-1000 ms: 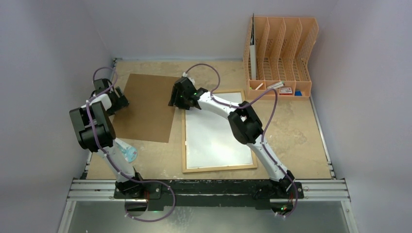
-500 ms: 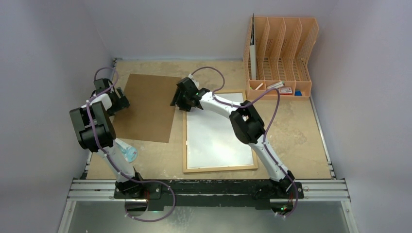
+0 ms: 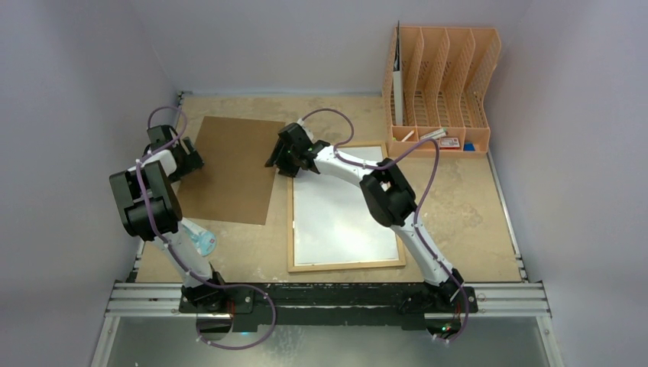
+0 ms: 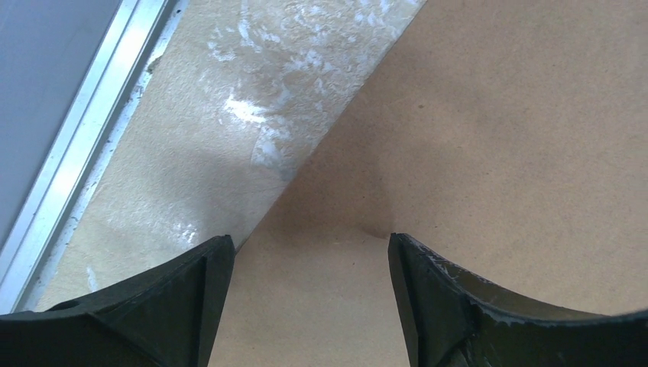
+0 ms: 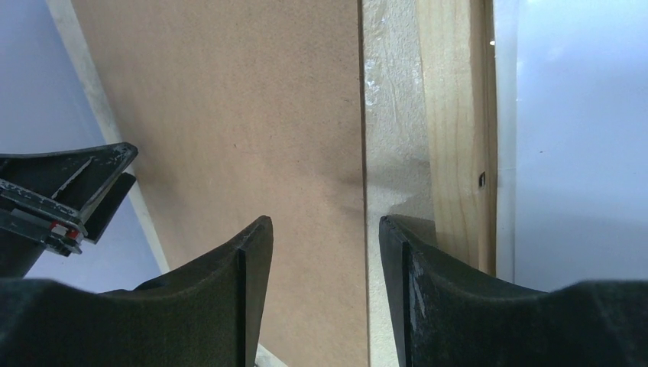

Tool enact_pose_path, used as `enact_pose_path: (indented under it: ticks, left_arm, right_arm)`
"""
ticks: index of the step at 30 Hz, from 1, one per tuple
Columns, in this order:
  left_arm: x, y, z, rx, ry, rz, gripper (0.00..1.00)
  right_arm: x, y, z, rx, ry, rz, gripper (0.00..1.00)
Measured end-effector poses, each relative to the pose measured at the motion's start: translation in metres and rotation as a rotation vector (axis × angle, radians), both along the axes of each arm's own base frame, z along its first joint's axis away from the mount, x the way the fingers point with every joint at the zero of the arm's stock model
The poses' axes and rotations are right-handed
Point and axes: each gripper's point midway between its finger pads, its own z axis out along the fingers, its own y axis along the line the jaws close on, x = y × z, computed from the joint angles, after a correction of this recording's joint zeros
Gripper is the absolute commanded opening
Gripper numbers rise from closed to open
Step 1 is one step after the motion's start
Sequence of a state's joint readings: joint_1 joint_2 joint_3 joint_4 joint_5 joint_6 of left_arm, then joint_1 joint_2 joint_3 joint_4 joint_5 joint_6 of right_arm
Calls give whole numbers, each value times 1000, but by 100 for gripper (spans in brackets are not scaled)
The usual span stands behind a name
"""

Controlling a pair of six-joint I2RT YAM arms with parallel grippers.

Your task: Put the photo into the frame

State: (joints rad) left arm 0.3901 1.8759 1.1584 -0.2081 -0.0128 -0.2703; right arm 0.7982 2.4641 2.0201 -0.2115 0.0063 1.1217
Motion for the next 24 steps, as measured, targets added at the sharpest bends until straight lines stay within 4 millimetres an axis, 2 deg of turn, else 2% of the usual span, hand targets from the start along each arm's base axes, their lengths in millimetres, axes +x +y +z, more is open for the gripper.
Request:
enact_pose_path:
  ticks: [4,16,24]
  left_arm:
    - [2,-3,1,-17,-13,-7,72]
    - [4,-10,1,-60,-7,-30,71]
    - [11,-5,-1,-88,5,-30,68]
  right_arm:
    - [0,1,0,6,1,-2,57]
    - [0,6,-1,29,9,11,55]
    - [4,14,1,91,10,59,53]
